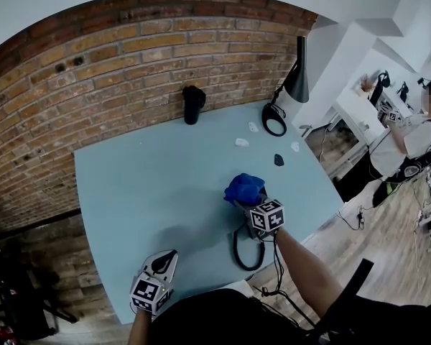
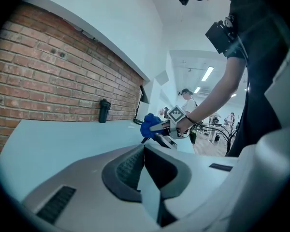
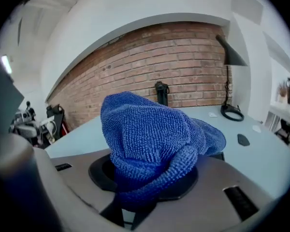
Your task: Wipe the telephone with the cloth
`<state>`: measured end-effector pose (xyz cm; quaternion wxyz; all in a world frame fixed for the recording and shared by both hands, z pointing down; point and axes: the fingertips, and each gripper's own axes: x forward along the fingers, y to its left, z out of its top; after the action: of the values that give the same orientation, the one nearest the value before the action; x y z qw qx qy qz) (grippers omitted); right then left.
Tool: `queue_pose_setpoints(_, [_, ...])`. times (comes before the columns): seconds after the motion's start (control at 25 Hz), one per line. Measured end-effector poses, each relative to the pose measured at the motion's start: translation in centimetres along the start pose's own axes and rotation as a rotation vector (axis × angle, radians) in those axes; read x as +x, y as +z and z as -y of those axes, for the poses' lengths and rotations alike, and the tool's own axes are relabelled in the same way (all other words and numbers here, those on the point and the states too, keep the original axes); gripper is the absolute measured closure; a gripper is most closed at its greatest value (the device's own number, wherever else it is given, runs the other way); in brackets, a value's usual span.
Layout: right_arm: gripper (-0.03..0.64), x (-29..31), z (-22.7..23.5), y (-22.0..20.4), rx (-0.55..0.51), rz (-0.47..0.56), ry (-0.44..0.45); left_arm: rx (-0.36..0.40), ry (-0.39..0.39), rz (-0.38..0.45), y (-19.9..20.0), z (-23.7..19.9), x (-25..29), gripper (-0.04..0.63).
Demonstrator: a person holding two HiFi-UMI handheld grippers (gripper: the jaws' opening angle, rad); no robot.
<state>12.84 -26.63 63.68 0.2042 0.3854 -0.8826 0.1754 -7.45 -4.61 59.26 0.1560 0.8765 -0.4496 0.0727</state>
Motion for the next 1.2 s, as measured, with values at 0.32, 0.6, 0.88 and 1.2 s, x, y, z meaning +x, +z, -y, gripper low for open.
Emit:
queue_pose_setpoints(0.32, [0.44,-0.6,-0.3,-0.9,0.001,-0.012,-0.002,0.004,-0.016,-0.011,-0.3,0.4,0.0,0.595])
queue_pose_setpoints(0.6, [0.44,-2.0,-0.4,-3.2,0.033,-0.024,0.005,-0.008,-0.034,-0.035,0.0,0.6,0.3,0.595])
queue_pose_setpoints(0.88, [0.44,-2.6,-0.8,-4.1,0.015,-0.074,-0.006,0.012,-0.077,-0.049,-0.4,1.8,0.5,0.595])
queue_pose_setpoints(1.2, [0.44,-3.8,-1.3,-6.3,0.014,-0.099,-0.023,0.008,-0.078,-0.059,-0.7,1.8,0.6,0.595])
